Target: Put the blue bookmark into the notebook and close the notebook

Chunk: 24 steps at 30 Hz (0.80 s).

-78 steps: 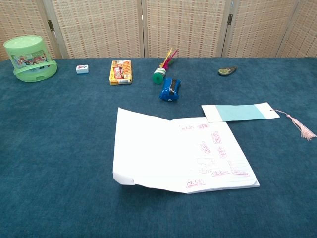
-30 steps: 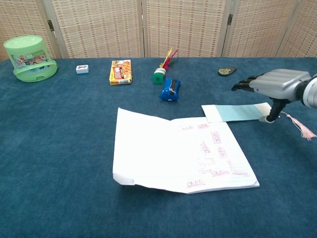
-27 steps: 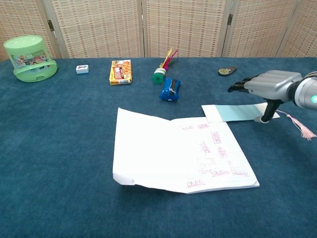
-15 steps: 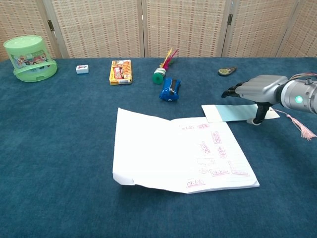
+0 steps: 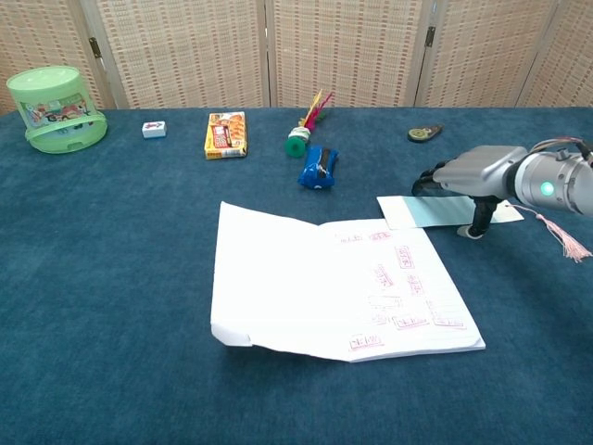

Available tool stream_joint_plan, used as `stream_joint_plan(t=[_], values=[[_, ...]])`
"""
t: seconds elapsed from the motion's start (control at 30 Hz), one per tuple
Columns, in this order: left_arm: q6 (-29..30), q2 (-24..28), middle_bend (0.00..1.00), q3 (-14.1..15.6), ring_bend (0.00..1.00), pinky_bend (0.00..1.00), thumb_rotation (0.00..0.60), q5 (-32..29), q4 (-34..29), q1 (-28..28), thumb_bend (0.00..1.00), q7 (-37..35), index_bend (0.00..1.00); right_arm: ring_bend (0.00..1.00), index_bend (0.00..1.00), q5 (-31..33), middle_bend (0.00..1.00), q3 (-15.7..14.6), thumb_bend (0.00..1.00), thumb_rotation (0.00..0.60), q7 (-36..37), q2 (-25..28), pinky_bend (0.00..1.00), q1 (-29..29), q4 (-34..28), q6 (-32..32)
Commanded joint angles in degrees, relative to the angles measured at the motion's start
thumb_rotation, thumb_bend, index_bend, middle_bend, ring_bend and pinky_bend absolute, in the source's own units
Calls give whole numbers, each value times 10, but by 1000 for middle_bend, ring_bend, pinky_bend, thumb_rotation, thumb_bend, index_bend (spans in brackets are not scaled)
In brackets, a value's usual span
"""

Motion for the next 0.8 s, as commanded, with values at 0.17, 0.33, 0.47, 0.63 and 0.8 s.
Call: stream_joint_plan(t=[0.17,0.33,0.47,0.63,0.8], values=[[0,0,155,0,159,184,600,0,0,1,392,1,174,0,189,9,76,-10,301,600,3,-6,107,6,9,7],[-1,-1,155,0,159,184,600,-1,1,1,391,1,175,0,237,4,98,-15,326,600,12,-10,107,6,16,16],[-2,-1,155,0,159,184,600,-2,2,1,392,0,175,0,252,-1,105,-17,334,600,21,-11,107,6,20,19],[-1,-1,155,0,158,183,600,-2,4,3,392,-1,175,0,253,-29,105,-14,336,600,47,-1,107,1,7,35],[-1,0,155,0,159,183,600,-2,4,3,392,-1,175,0,253,-96,106,-11,335,600,84,31,107,-7,-36,71]])
